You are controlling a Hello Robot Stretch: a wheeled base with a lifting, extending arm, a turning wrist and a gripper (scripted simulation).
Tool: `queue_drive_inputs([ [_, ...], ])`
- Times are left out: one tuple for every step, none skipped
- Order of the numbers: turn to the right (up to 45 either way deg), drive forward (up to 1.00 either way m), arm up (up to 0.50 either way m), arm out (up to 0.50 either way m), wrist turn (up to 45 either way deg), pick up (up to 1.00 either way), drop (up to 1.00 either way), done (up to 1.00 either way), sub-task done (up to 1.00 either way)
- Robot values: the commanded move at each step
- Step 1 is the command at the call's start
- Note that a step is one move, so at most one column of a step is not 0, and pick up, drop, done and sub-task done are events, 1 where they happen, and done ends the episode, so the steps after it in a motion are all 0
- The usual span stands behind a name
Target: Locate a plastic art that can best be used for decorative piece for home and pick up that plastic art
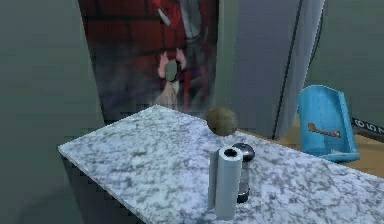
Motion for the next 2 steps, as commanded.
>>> queue_drive_inputs([
  [0.0,0.00,0.00,0.00,45.0,0.00,0.00,0.00,0.00],
  [0.0,0.00,0.00,0.00,39.0,0.00,0.00,0.00,0.00],
])
